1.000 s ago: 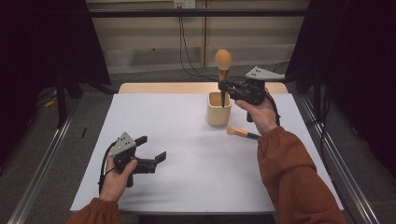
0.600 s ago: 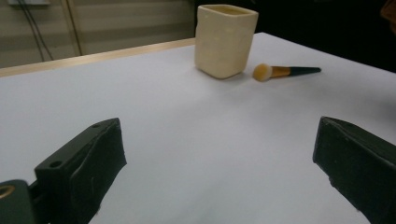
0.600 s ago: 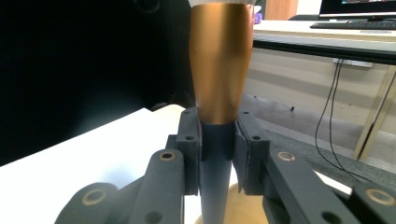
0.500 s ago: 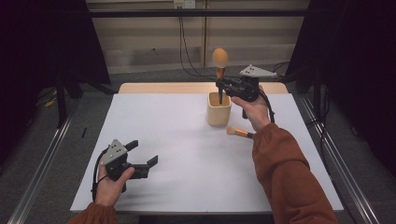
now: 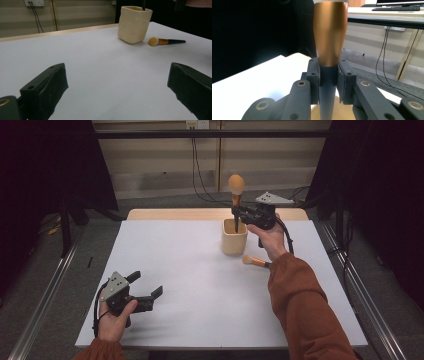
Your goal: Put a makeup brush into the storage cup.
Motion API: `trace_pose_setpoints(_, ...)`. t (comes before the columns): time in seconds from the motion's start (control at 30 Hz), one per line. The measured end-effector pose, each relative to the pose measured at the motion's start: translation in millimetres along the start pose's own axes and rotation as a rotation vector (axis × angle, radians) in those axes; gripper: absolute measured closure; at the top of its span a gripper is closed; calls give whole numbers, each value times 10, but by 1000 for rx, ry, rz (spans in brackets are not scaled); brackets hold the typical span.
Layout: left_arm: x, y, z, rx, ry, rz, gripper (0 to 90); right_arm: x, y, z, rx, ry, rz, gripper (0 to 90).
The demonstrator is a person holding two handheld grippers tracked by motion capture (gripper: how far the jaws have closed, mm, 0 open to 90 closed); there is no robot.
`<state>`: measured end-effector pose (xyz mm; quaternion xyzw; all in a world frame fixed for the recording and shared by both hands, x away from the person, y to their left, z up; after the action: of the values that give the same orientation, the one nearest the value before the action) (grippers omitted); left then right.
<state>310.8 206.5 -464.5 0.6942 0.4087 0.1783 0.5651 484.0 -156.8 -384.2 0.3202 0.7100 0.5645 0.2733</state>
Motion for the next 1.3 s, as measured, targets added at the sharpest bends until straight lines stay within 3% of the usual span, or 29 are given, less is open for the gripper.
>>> trace_pose_setpoints(0.13,6,-12,-8,7,-3,16,25,15,-76,38,6,2,-4,749)
trace_pose_setpoints(0.33,6,-38,-50,6,-6,-3,26,12,-178,56,15,-2,7,749)
trace_pose_setpoints(0.47,23,-47,-69,12,-2,8,26,18,-236,65,15,-2,13,749)
trace_pose_setpoints(0.6,18,-46,-76,8,-4,-17,27,9,-317,75,18,-4,25,749)
trace_pose_setpoints(1.03,12,-45,-78,8,-7,-7,27,13,-515,127,63,-9,59,747)
trace_pose_setpoints(1.3,25,-43,-69,9,-3,-3,28,13,-574,146,99,-14,32,732)
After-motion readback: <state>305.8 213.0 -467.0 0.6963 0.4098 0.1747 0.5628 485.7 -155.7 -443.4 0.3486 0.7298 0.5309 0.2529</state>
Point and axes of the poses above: each handheld gripper's, and its own axes: z roughly forward along the jaws, y roughly out of its top, x roughly to its left, the point moved 5 cm from there along z, roughly forward along the jaws, and after that the axes turned 7 degrees about -z, right-handed, at the moved point
